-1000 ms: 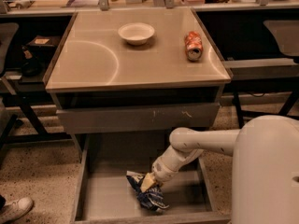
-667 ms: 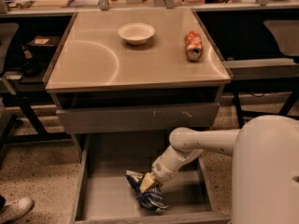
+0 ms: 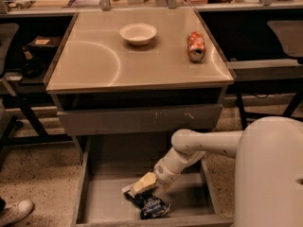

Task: Place blue chip bag into middle drawer

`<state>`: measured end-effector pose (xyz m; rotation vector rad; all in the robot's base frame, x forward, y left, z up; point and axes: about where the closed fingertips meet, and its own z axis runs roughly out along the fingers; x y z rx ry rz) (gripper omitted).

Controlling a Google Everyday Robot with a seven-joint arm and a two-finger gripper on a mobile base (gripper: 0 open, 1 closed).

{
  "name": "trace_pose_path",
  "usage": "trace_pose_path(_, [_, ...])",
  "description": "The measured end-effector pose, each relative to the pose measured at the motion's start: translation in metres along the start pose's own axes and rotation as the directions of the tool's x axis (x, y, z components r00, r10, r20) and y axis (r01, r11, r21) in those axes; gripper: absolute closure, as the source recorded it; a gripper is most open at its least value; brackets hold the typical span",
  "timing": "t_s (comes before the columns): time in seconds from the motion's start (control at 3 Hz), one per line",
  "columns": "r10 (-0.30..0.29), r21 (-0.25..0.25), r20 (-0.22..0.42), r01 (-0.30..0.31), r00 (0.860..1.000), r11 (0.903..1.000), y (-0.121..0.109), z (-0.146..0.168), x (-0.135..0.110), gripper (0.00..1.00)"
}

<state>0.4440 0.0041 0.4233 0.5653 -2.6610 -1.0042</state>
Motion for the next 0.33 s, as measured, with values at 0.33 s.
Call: trace_pose_path(0.33, [0.0, 0.0, 0.0, 0.0, 1.0, 1.0, 0.0, 0.0, 0.0, 0.0])
